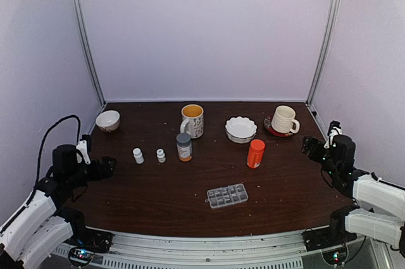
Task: Sort the pills into containers
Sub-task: Adjust the pill container at the center of the board.
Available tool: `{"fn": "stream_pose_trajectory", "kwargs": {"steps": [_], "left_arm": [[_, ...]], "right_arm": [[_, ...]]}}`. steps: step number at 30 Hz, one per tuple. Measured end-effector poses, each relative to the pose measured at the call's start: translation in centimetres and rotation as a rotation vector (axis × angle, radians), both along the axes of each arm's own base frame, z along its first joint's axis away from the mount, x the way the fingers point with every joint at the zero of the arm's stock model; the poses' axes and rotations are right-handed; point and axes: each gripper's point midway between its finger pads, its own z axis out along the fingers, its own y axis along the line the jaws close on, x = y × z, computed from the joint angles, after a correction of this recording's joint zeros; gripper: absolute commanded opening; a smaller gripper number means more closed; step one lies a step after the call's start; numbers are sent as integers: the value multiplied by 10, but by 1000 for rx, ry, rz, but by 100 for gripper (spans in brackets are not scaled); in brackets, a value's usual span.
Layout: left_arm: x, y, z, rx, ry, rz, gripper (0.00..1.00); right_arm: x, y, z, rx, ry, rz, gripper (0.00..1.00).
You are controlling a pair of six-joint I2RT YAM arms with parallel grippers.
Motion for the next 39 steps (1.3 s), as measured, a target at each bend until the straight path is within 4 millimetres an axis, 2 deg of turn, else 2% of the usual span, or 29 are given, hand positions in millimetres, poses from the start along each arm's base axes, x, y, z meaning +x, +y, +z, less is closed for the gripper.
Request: {"fn": "stream_pose_trajectory", "kwargs": {"steps": [5,10,18,20,23,27,30,32,37,39], "left_arm": [[0,0,3,-2,-3,0,98],[2,-8,21,-74,-26,-14,98],[-2,-36,48,-232,-48,-96,98],[-4,-50,50,-248,-27,-145,98],[-10,-76,49,-249,18,-236,98],[-23,-116,46,-227,72,-374,97],[-35,-139,44,-209,90,-449,97],[-43,-151,43,-206,96,-483,97],[-64,-180,39,-203,111,-550,97],[-73,-192,37,-202,117,-572,92]], "right_arm": [[0,1,0,0,1,7,100],[0,5,-2,-1,33,32,99],[4,31,33,40,77,167,99],[-1,39,34,56,102,210,97],[-12,56,24,88,163,281,94],[-30,91,7,125,256,410,93],[-44,119,-2,141,306,508,93],[-51,131,-5,151,323,549,93],[-62,146,-19,198,354,587,92],[-66,151,-23,215,361,598,90]]}}
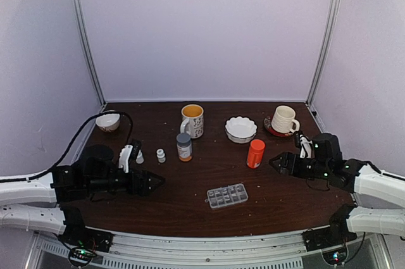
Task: Sort the pills into containers
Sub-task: Adjust the pill container at the center of the board.
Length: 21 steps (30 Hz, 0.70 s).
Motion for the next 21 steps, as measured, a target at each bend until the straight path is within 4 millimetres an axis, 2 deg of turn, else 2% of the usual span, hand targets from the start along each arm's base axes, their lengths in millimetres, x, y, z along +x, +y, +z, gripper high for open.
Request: {"fn": "stream_pose_trajectory", "kwargs": {"steps": [3,12,14,17,19,21], "left_arm": [[-10,-14,-7,8,13,-21,86],[-24,-58,-16,10,58,-69,86],[-29,-72,-16,0,71,-90,82],[-38,-92,-18,-45,99,-117,73],[-45,-103,-24,-61,127,-136,68],[-54,-113,-34,-51,154,-161,57]], "right_arm": [[-3,10,-1,26,6,18,89],[-5,40,0,87,12,74,87],[-7,48,-1,99,16,90,85],[-7,59,-6,113,32,105,76],[-7,63,-9,114,42,111,69],[-6,69,-11,118,51,120,63]]}}
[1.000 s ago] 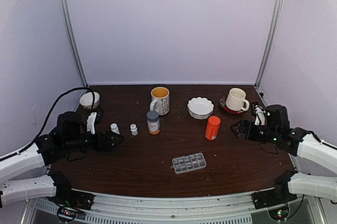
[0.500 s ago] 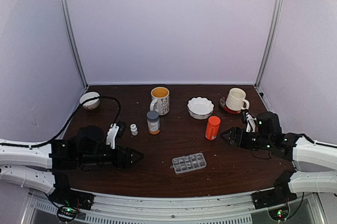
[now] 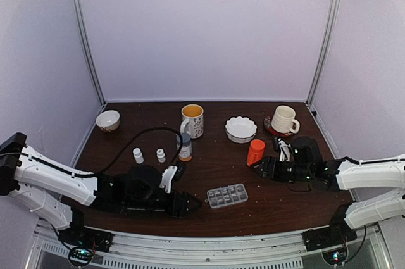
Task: Sort the pills into containers
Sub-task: Adjust the pill container at the center of the board.
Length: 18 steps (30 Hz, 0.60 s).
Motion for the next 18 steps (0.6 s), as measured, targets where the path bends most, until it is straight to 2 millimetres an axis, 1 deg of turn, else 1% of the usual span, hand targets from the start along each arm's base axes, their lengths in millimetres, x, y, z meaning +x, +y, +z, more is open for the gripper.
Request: {"fn": "stream_pose_trajectory", "kwargs": {"steps": [1,2,3,6,8,10,12,18], "left_arm": [[-4,-5,-5,12,11,-14,53],[-9,-12,-8,25,19,-34,46],[-13,-19,-9,30,28,-47,36],[-23,-44,-3,22,36,-103,18],[-28,-55,3,7,40,-128,10],[-32,-62,3,2,50,-146,6],[-35,-64,-2,13,64,-160,5],[-42,-73,-33,91,123,-195,2]], "right_arm": [[0,4,-1,2,7,6,60],[0,8,-3,2,11,14,53],[0,12,-4,2,13,22,44],[-1,23,-7,7,26,39,29],[-1,28,-11,5,33,51,22],[-1,34,-14,3,41,58,22],[-2,39,-17,0,53,64,21],[1,57,-24,-33,65,82,18]]}}
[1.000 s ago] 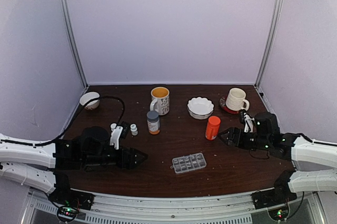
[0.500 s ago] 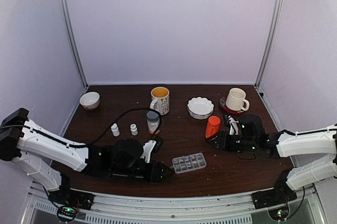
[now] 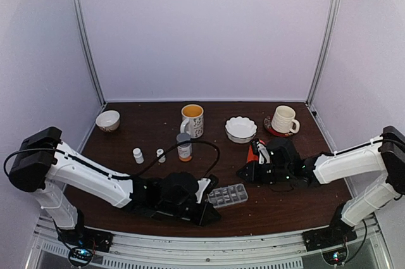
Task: Sort the pills into containers
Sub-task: Adjust the pill container at the center of the board.
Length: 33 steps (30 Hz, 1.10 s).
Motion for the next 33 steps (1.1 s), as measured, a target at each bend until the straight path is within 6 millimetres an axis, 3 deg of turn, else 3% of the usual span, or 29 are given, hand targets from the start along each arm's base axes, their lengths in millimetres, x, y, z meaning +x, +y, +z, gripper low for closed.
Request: {"fn": "stream_pose_trajectory", "kwargs": {"steps": [6,19,27,33], "left_arm": [[-4,-12,-16,51,30,-24,0],[13,-2,-49,217,-2,58,0],[56,10,-54,243,-11,169,0],[90,15,-60,244,-17,223,0]], "right_arm": [[5,13,-10,-72,6,9,17],[-3,16,-42,-300,22,40,17],[-20,7,-54,-381,52,85,18],[-53,10,-51,-359,58,161,18]]}}
